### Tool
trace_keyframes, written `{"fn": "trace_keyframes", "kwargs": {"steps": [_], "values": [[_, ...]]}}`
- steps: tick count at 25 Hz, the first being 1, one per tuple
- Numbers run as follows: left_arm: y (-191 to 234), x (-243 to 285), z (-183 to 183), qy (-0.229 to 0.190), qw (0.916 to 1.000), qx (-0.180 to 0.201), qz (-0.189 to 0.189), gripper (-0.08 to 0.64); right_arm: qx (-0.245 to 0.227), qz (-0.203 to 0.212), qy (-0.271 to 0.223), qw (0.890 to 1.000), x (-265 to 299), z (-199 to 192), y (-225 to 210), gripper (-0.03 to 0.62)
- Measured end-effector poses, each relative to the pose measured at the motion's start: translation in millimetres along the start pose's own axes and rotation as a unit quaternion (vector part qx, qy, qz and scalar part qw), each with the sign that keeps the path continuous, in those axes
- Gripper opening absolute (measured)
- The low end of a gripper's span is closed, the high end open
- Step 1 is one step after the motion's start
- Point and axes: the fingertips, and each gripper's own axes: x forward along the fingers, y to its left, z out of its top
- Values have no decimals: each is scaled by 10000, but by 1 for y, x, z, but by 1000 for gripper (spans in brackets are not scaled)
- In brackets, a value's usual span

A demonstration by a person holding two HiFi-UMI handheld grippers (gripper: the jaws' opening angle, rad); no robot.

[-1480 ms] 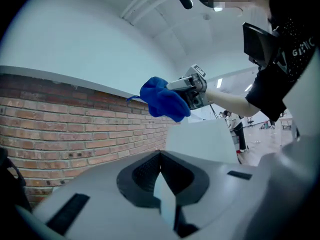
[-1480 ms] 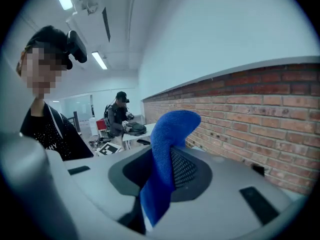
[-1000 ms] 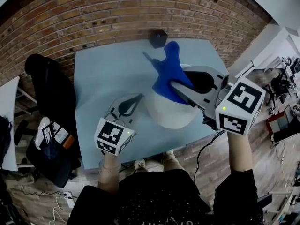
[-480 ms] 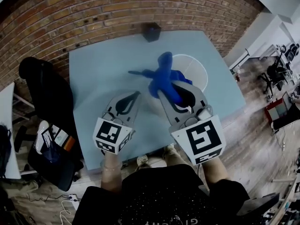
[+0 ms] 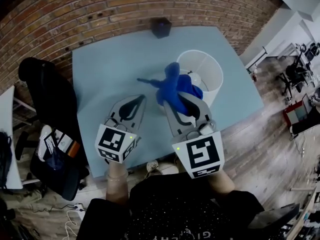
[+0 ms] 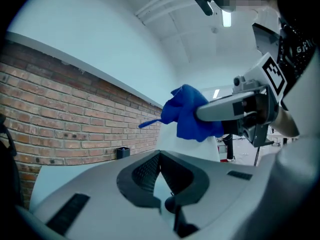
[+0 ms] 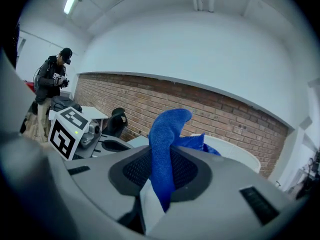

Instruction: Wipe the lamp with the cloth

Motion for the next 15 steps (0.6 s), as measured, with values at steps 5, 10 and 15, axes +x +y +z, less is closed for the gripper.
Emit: {"fn": "trace_keyframes", "kwargs": {"steps": [5, 10, 15], "values": [[-4, -4, -7, 78, 10000, -26, 2, 8, -68, 158, 285, 9994, 5, -29, 18, 87], [-5, -7, -22, 236, 9997, -104, 25, 9, 191, 447, 652, 9967, 12, -69, 42, 87], [-8, -15, -48, 490, 9983, -294, 65, 9, 559, 1039, 1275, 9848, 14, -122, 73, 87]]}}
